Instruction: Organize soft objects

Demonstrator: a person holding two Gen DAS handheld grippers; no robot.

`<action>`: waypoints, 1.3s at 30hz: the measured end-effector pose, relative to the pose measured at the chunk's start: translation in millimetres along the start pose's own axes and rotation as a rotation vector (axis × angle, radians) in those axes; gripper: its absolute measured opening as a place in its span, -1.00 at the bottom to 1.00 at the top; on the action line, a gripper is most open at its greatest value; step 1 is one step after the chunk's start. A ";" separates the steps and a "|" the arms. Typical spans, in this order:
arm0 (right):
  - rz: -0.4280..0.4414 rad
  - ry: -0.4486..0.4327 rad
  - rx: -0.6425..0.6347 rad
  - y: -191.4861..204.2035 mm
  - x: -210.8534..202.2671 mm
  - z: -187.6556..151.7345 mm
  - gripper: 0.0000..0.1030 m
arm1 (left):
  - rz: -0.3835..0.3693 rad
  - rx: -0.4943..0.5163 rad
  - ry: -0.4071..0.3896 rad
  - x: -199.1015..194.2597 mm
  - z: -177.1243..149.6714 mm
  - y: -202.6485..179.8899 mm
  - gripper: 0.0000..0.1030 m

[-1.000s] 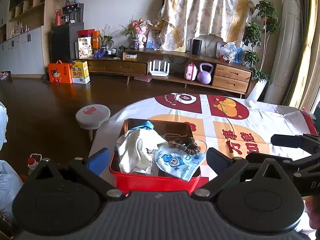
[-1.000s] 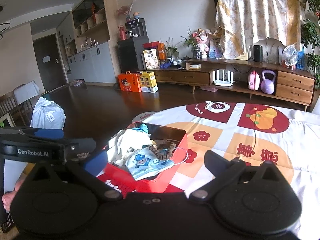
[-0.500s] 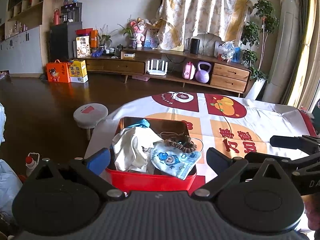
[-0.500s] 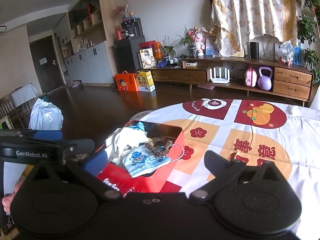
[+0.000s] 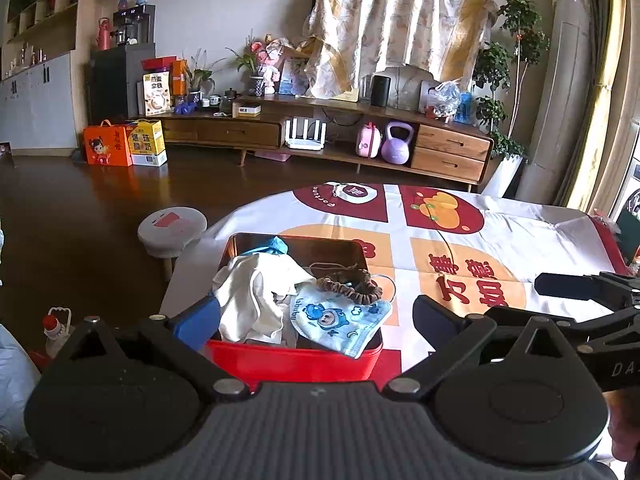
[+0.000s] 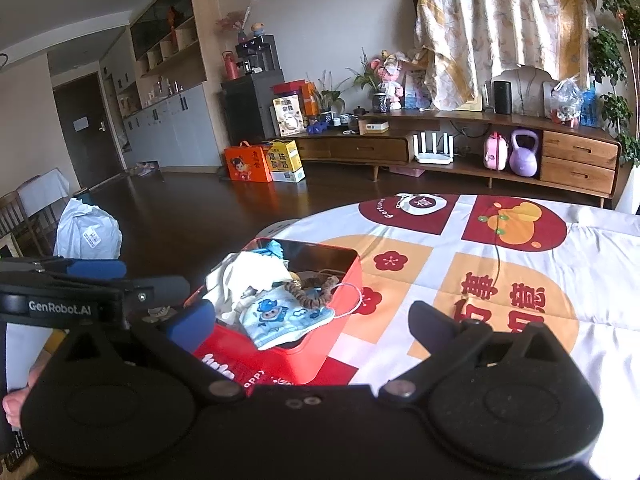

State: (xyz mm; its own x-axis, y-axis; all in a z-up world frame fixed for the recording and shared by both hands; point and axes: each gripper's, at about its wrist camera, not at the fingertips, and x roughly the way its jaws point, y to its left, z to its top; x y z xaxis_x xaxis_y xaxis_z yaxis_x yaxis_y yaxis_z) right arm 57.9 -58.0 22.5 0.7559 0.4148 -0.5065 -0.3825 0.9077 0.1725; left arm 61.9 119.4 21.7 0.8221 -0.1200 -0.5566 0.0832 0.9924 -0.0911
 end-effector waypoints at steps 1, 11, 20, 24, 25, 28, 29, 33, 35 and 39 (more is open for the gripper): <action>-0.002 0.000 0.001 -0.2 -0.2 0.5 1.00 | -0.002 0.002 0.000 -0.4 0.0 0.0 1.00; -0.028 -0.009 0.024 3.7 -6.7 -2.2 1.00 | -0.031 0.026 -0.005 -2.0 0.2 3.7 1.00; -0.060 -0.016 0.038 13.8 -9.0 -8.4 1.00 | -0.058 0.052 0.000 -2.2 -2.8 7.8 1.00; -0.068 -0.022 0.055 15.0 -9.4 -14.3 1.00 | -0.066 0.073 0.008 -0.9 -4.0 7.2 1.00; -0.069 -0.024 0.061 15.0 -9.2 -15.3 1.00 | -0.067 0.078 0.011 -0.6 -4.5 6.6 1.00; -0.070 -0.030 0.074 14.7 -9.4 -18.4 1.00 | -0.070 0.094 0.012 -0.5 -5.9 4.1 1.00; -0.071 -0.030 0.078 14.1 -9.3 -19.7 1.00 | -0.070 0.101 0.012 -0.9 -6.4 2.8 1.00; -0.066 -0.026 0.078 13.4 -9.4 -19.5 1.00 | -0.062 0.110 0.001 -2.4 -7.0 -1.5 1.00; -0.060 -0.028 0.071 13.2 -10.6 -18.9 1.00 | -0.063 0.098 0.007 -1.4 -7.3 -1.4 1.00; -0.056 -0.035 0.078 8.3 -13.5 -20.7 1.00 | -0.060 0.091 0.028 -0.6 -8.5 -3.5 1.00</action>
